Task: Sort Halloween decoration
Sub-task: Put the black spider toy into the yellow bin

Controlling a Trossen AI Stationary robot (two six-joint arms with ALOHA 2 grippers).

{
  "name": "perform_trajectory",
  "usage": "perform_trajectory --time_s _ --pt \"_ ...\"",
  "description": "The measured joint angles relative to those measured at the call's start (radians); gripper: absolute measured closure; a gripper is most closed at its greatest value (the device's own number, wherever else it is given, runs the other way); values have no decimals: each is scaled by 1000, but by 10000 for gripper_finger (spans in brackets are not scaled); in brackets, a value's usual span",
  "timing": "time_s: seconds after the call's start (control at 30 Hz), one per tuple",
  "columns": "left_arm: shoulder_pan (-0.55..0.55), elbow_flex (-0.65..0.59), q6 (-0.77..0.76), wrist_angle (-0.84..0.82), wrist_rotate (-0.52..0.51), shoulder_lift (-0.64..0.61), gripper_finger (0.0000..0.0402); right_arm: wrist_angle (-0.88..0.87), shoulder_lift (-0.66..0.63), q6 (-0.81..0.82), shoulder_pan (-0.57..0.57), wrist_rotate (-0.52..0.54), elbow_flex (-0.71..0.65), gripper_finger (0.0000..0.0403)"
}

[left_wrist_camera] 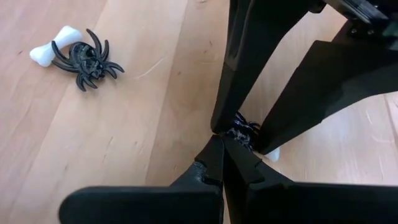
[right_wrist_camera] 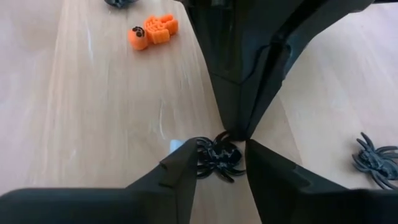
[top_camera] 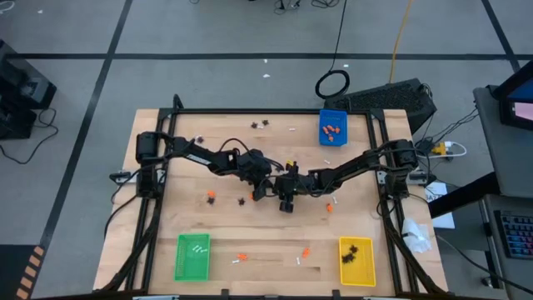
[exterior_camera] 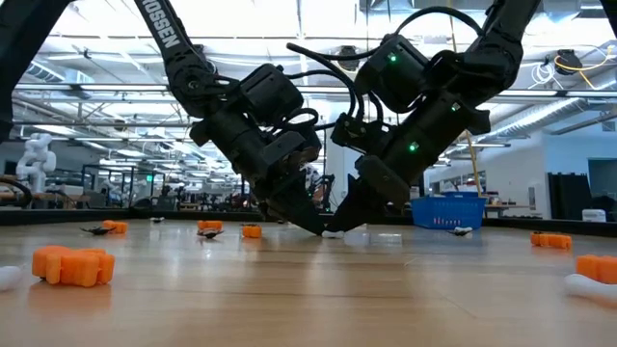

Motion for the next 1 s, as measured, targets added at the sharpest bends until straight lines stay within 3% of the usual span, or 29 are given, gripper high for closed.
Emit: perform_trajectory --time_s 0.37,0.57,0.7,1.0 --pt "-9 -2 22 -14 38 -77 401 -2 0 2 -1 -17 0 294" --pt "-30 -1 52 -58 -22 -177 402 2 0 2 1 -17 -1 295" --pt "-45 -2 76 -109 -129 -221 402 -21 -24 2 12 -14 -2 302" --pt "-79 -106 22 33 -186 -245 401 -164 -153 42 30 -14 -6 318"
